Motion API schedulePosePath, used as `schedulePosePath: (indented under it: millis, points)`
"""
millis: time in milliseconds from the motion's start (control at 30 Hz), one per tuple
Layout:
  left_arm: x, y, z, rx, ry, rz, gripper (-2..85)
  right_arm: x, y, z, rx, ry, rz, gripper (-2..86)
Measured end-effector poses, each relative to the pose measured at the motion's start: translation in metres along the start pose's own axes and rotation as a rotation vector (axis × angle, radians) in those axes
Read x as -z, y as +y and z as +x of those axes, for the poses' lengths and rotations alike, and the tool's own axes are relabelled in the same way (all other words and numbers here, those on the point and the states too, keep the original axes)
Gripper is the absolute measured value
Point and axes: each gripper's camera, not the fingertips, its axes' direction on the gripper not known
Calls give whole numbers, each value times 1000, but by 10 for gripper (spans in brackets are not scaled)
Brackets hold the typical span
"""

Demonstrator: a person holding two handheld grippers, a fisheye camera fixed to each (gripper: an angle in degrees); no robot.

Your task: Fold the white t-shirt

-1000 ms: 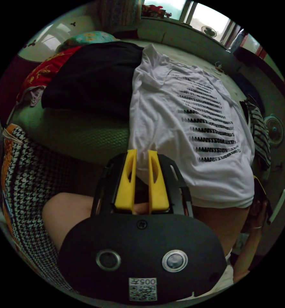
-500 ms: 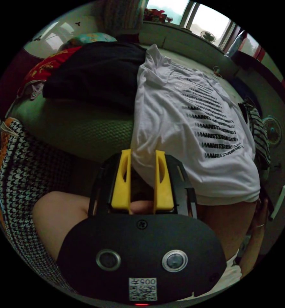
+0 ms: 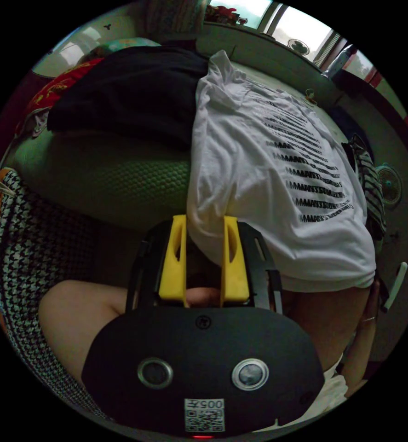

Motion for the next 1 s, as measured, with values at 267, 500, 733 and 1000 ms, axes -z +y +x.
schedulePosePath:
  millis: [267, 500, 733, 1000]
  points:
    - [-14, 15, -8, -11, 35, -55, 124, -11, 2, 2, 15, -13, -64, 42]
    - [-15, 18, -10, -34, 4, -65, 125, -20, 0, 0, 48, -26, -91, -1]
    - [-8, 25, -18, -20, 41, -70, 117, -19, -5, 1, 16, -13, -75, 43]
    - [-10, 33, -15, -31, 72, -113, 116, -36, -13, -4, 41, -35, -137, 44]
